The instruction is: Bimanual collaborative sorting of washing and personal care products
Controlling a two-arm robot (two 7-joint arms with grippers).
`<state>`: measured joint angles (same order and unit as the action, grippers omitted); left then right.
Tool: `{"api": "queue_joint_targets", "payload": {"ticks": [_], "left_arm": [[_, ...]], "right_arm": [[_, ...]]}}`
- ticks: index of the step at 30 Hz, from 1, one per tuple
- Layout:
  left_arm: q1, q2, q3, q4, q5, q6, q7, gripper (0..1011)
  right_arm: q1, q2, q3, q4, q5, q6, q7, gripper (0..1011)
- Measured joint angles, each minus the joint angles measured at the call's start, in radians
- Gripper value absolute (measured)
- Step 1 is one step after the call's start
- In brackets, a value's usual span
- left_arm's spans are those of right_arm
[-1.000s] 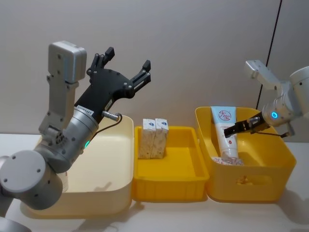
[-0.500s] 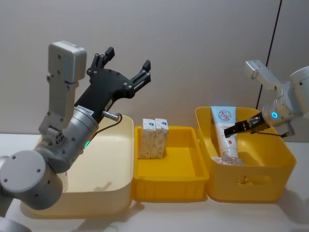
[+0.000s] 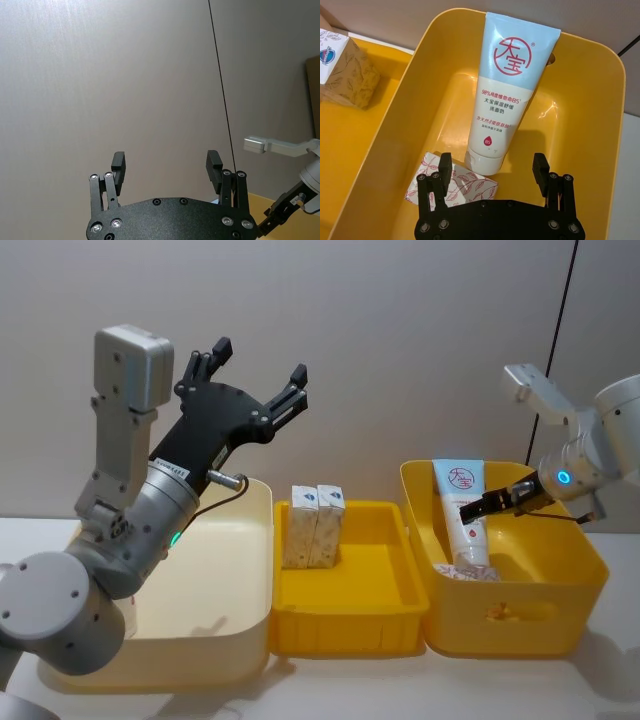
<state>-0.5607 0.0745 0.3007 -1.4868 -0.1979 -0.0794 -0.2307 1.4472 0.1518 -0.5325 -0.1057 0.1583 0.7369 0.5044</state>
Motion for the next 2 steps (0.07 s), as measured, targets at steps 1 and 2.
{"api": "queue_joint_targets", "payload": {"ticks": [1, 2], "left_arm": [[0.000, 0.000, 0.000, 0.000, 0.000, 0.000, 0.000, 1004], [0.000, 0.000, 0.000, 0.000, 0.000, 0.000, 0.000, 1003]], "right_arm": [[0.000, 0.000, 0.000, 0.000, 0.000, 0.000, 0.000, 1001], [0.000, 0.000, 0.000, 0.000, 0.000, 0.000, 0.000, 1001]]}}
